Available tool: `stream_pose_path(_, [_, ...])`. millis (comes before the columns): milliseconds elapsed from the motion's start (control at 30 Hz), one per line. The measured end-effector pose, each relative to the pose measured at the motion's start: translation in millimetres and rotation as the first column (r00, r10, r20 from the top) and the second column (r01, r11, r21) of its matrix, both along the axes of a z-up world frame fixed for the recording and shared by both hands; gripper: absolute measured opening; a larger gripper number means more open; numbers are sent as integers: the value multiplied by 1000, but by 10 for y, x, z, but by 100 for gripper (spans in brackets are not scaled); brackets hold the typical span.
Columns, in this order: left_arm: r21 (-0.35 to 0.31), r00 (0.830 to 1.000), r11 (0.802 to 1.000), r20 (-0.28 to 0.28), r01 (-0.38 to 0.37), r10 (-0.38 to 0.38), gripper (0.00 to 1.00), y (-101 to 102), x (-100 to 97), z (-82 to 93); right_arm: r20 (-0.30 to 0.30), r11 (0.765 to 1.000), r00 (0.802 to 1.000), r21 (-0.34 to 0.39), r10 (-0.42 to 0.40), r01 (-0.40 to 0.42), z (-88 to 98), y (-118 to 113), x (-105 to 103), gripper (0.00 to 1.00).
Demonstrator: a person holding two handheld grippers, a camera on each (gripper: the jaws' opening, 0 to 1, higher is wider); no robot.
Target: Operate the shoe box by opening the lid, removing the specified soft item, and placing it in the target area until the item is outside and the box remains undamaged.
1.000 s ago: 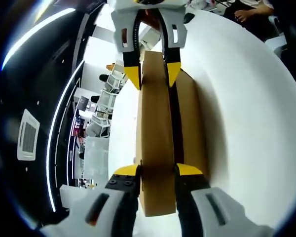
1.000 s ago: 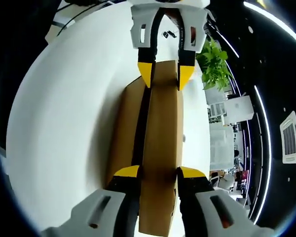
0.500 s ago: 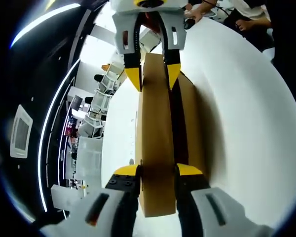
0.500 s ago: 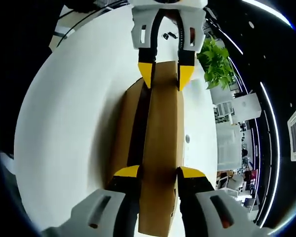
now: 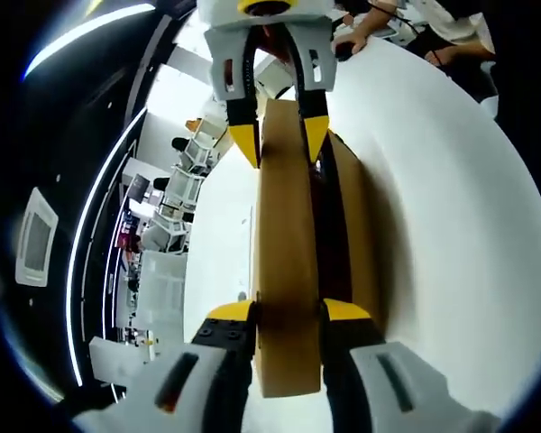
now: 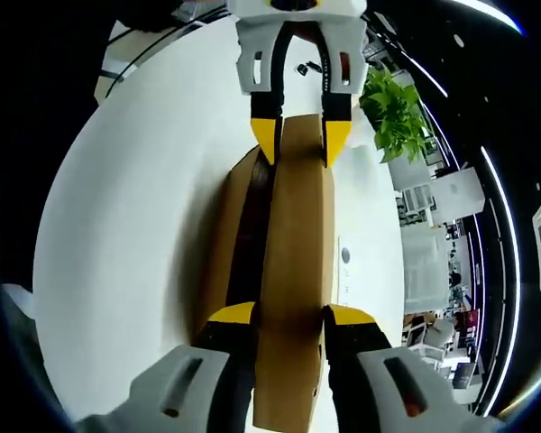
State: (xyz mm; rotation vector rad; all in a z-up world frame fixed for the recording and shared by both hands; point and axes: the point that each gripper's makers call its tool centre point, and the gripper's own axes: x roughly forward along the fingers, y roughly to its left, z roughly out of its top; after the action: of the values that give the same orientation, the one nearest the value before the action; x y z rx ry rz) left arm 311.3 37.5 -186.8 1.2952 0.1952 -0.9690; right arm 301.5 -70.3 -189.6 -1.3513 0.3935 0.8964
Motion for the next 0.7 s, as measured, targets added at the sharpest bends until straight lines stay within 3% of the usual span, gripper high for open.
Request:
stream_pose_path(233, [21, 1000, 1000, 16, 1, -1, 28, 6, 28, -10, -5, 1000, 1000, 5, -2, 2, -9, 9, 14, 28])
stream_pose_path(700, [17, 999, 1000, -50, 20, -19, 28, 12, 109, 102, 5, 999, 1000, 36, 15, -15, 79, 33, 69, 29])
